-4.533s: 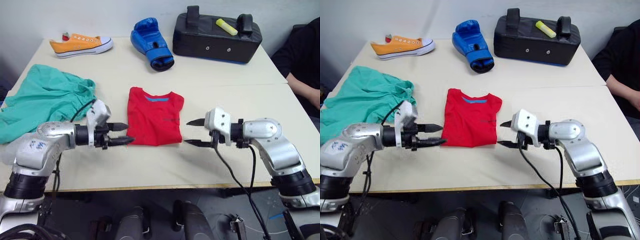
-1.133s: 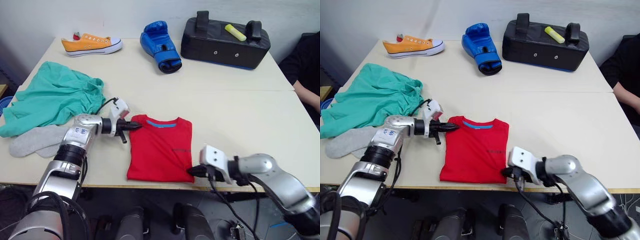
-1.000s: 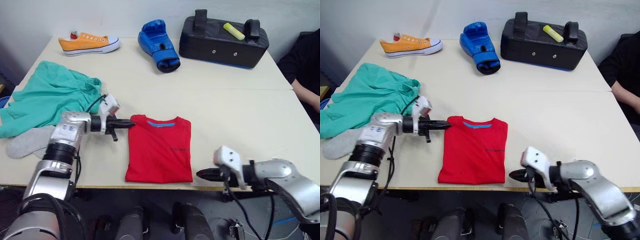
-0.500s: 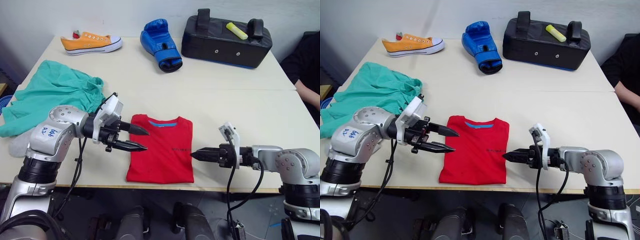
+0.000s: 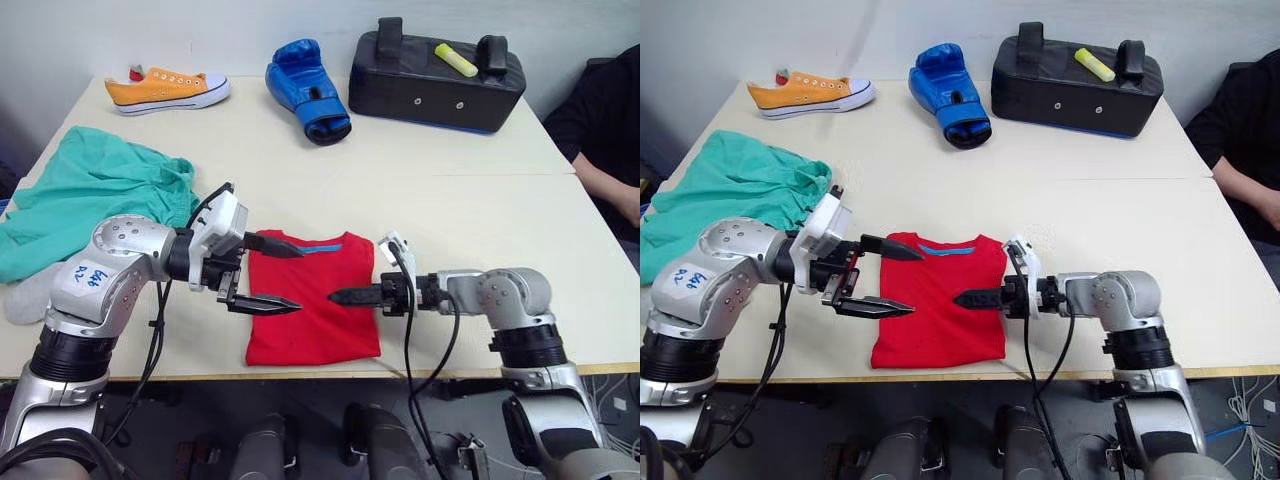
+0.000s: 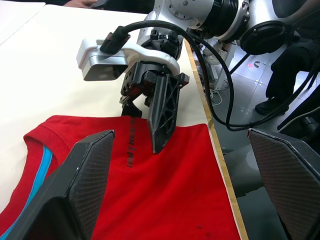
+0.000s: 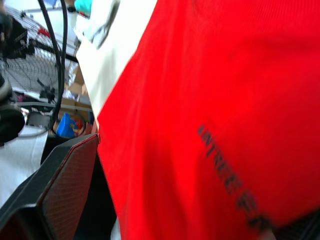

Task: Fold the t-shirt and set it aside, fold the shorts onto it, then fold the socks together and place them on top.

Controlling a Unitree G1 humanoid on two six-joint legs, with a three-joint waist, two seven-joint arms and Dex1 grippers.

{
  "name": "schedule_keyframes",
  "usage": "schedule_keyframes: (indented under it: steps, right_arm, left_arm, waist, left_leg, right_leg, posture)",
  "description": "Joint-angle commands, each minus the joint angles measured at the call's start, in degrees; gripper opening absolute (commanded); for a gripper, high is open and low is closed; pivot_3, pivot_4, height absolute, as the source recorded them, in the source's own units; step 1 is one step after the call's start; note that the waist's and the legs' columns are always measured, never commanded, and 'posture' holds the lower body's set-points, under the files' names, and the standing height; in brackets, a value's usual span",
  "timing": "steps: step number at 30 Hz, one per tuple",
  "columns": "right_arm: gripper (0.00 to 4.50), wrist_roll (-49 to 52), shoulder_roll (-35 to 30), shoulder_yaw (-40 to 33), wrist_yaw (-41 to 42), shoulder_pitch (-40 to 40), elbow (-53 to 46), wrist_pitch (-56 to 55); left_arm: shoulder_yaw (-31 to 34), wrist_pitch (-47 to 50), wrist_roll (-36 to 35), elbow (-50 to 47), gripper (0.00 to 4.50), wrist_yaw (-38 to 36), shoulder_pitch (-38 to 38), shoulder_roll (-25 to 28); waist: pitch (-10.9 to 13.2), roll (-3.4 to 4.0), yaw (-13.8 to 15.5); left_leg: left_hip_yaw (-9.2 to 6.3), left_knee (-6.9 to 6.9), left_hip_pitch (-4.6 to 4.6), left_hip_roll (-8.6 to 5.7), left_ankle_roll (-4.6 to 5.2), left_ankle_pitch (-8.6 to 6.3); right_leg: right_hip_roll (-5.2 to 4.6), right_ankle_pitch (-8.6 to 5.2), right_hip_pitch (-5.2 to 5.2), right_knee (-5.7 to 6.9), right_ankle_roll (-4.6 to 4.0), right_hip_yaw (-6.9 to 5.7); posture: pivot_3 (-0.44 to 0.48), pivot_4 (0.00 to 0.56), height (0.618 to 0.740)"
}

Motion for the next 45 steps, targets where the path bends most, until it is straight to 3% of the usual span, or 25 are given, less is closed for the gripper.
schedule_keyframes:
  steps: [1, 10, 11, 19, 23, 28, 31, 35, 38, 41, 44, 45]
  right_arm:
    - [3.51, -2.94, 0.46, -0.43, -2.88, 0.47, 2.77, -1.16]
    - [0.19, -3.03, -5.07, -2.86, -3.73, 0.9, -2.32, 0.52]
    - [0.04, -3.18, -6.77, -4.0, -4.09, 1.01, -3.1, 0.66]
    - [0.04, -5.74, -29.92, -10.95, 2.4, 9.19, -6.48, -3.93]
    - [0.04, -13.18, -40.86, -12.66, 7.34, 13.75, 5.45, -16.2]
    - [0.04, -21.85, -44.89, -10.18, 11.47, 11.6, 21.95, -32.71]
    - [0.04, -23.41, -44.1, -11.18, 12.25, 8.53, 29.04, -35.57]
    - [1.11, -26.06, -43.38, -11.8, 10.95, 7.83, 33.71, -40.36]
    - [2.18, -26.35, -43.5, -15.51, 6.79, 9.35, 33.93, -43.19]
    - [3.19, -24.89, -44.62, -23.1, 3.85, 15.52, 28.67, -43.81]
    - [4.29, -20.56, -44.23, -35.32, 0.33, 18.34, 24.09, -39.67]
    - [4.48, -20.05, -44.1, -38.89, -0.93, 19.15, 22.79, -40.41]
  left_arm:
    - [1.83, -0.18, -1.37, -2.29, 4.5, 0.8, -0.69, 0.68]
    - [0.58, -0.98, -0.99, -1.5, 4.5, 1.12, -2.2, -0.29]
    - [0.26, -1.27, -0.85, -1.13, 4.5, 0.99, -2.39, -0.62]
    - [-2.47, -5.27, 1.28, 2.84, 4.5, -0.48, -3.39, -3.38]
    - [-3.17, -7.84, 2.18, 5.13, 4.5, -1.12, -3.51, -4.67]
    - [-3.42, -9.33, 2.59, 5.73, 4.5, -1.48, -2.62, -5.51]
    - [-2.99, -8.2, 1.16, 5.15, 4.5, -1.43, -2.79, -6.17]
    - [-2.54, -7.16, 0.49, 4.88, 4.5, -1.19, -3.73, -6.93]
    - [-2.5, -6.96, 0.55, 4.51, 4.5, -1.12, -3.7, -7.06]
    - [-1.95, -6.54, 0.24, 3.78, 4.5, -0.87, -3.08, -6.72]
    - [-1.38, -6.18, 0.04, 3.43, 4.5, -0.35, -2.55, -6.41]
    - [-1.27, -6.35, 0.21, 3.54, 4.5, -0.19, -2.43, -6.3]
  waist:
    - [0.0, 0.0, 0.0]
    - [0.02, 0.02, 0.57]
    - [0.02, 0.02, 0.83]
    - [0.13, 0.2, 2.71]
    - [0.13, 0.2, 2.86]
    - [0.13, 0.2, 2.18]
    - [0.14, 0.25, 1.49]
    - [0.14, 0.25, 1.45]
    - [0.14, 0.26, 1.46]
    - [0.14, 0.3, 1.94]
    - [0.15, 0.41, 2.04]
    - [0.14, 0.46, 2.04]
  left_leg:
    - [0.0, 0.0, 0.0, 0.0, -0.01, 0.01]
    - [-0.02, -0.02, -0.07, -0.06, -0.01, 0.0]
    - [-0.02, -0.02, -0.07, -0.09, 0.0, -0.01]
    - [0.0, -0.03, -0.26, -0.18, 0.17, -0.08]
    - [0.05, -0.07, -0.23, -0.14, 0.19, -0.1]
    - [0.21, -0.06, -0.14, -0.15, 0.24, -0.06]
    - [0.21, -0.06, -0.14, -0.12, 0.2, -0.04]
    - [0.21, -0.06, -0.12, -0.11, 0.13, 0.01]
    - [0.2, -0.05, -0.12, -0.12, 0.12, 0.02]
    - [0.16, -0.04, -0.13, -0.13, 0.11, 0.02]
    - [0.14, -0.04, -0.14, -0.14, 0.11, 0.02]
    - [0.16, -0.02, -0.14, -0.15, 0.11, 0.02]
  right_leg:
    - [0.0, 0.0, -0.01, 0.01, 0.0, 0.0]
    - [-0.08, 0.0, -0.04, -0.04, 0.01, 0.0]
    - [-0.11, 0.02, -0.04, -0.06, 0.03, 0.01]
    - [-0.15, 0.07, -0.1, -0.35, 0.15, -0.03]
    - [-0.05, 0.06, -0.07, -0.42, 0.18, -0.06]
    - [-0.06, 0.11, -0.04, -0.41, 0.27, 0.03]
    - [-0.05, 0.11, -0.06, -0.36, 0.26, 0.03]
    - [-0.05, 0.1, -0.06, -0.3, 0.24, 0.04]
    - [-0.06, 0.1, -0.05, -0.3, 0.24, 0.04]
    - [-0.07, 0.09, -0.04, -0.28, 0.24, 0.03]
    - [-0.08, 0.08, -0.04, -0.29, 0.23, 0.05]
    - [-0.09, 0.09, -0.04, -0.29, 0.24, 0.07]
  posture:
    - [0.0, 0.15, 0.74]
    - [0.0, 0.15, 0.74]
    - [0.0, 0.15, 0.74]
    - [0.0, 0.15, 0.74]
    - [0.0, 0.15, 0.74]
    - [0.0, 0.15, 0.74]
    - [0.0, 0.15, 0.74]
    - [0.0, 0.15, 0.74]
    - [0.0, 0.15, 0.74]
    - [0.0, 0.15, 0.74]
    - [0.0, 0.15, 0.74]
    - [0.0, 0.15, 0.74]
